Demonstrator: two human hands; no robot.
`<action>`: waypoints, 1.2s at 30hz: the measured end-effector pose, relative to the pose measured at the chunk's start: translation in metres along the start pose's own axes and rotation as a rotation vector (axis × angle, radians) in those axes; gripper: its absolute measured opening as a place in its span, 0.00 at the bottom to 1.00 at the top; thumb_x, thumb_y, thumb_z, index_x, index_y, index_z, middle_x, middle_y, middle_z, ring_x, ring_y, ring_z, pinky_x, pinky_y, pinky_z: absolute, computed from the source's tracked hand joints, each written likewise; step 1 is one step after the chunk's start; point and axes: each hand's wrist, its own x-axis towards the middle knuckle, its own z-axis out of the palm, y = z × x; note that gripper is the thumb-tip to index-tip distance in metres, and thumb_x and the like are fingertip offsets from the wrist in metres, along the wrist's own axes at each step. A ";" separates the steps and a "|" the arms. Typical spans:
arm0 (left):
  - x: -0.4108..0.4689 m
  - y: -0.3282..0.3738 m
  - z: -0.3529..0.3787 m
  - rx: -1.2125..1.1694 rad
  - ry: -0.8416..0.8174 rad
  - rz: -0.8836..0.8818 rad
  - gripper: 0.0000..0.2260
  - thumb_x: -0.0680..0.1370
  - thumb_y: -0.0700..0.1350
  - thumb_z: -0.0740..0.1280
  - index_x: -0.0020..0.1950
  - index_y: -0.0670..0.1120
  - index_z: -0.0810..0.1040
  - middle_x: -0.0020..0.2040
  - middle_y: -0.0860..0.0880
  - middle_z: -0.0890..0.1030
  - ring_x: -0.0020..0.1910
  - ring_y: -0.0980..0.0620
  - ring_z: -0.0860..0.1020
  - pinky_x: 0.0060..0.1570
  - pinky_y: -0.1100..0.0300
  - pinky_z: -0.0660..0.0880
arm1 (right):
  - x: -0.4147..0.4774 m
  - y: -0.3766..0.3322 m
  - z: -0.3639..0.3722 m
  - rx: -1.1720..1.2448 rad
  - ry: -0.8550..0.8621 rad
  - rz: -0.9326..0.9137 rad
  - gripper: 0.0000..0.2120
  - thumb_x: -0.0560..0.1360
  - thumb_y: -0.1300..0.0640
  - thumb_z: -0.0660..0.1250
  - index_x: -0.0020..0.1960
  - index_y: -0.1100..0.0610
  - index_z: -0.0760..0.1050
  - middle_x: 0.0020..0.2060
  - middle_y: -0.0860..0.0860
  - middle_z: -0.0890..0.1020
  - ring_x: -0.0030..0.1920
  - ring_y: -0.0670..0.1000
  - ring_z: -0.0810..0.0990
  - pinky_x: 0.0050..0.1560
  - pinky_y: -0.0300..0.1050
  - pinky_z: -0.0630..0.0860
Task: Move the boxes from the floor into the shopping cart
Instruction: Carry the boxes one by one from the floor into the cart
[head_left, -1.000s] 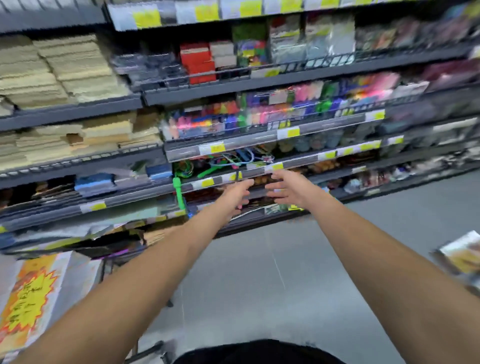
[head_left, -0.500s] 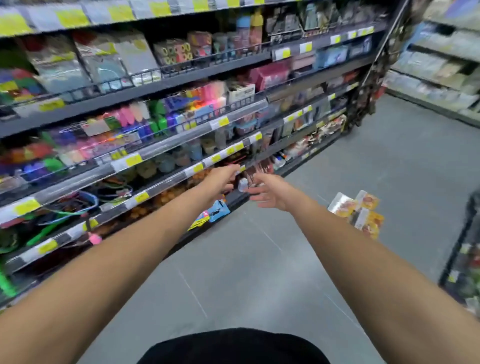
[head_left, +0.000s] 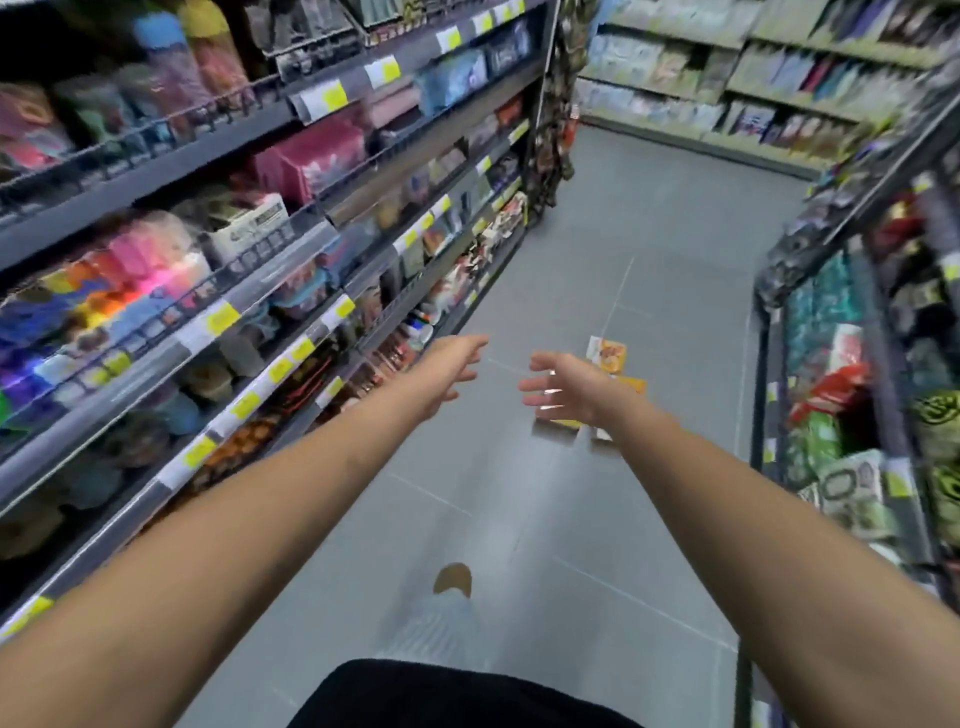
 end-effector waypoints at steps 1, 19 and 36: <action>0.020 0.011 0.006 0.006 -0.022 -0.001 0.18 0.80 0.53 0.60 0.67 0.47 0.71 0.66 0.51 0.75 0.61 0.50 0.75 0.58 0.54 0.63 | 0.011 -0.007 -0.010 0.028 0.028 0.012 0.09 0.80 0.49 0.60 0.54 0.54 0.70 0.45 0.52 0.79 0.38 0.49 0.78 0.38 0.42 0.72; 0.251 0.138 0.147 0.258 -0.357 -0.019 0.07 0.80 0.48 0.61 0.56 0.49 0.72 0.55 0.49 0.74 0.52 0.51 0.73 0.45 0.59 0.67 | 0.181 -0.057 -0.172 0.326 0.317 0.169 0.07 0.79 0.53 0.61 0.45 0.53 0.74 0.42 0.53 0.80 0.36 0.51 0.78 0.38 0.43 0.72; 0.482 0.174 0.284 0.249 -0.187 -0.355 0.16 0.80 0.47 0.61 0.66 0.45 0.71 0.66 0.47 0.74 0.61 0.49 0.73 0.56 0.56 0.66 | 0.436 -0.085 -0.368 0.322 0.285 0.385 0.06 0.79 0.54 0.62 0.44 0.54 0.74 0.39 0.52 0.79 0.38 0.50 0.76 0.39 0.45 0.70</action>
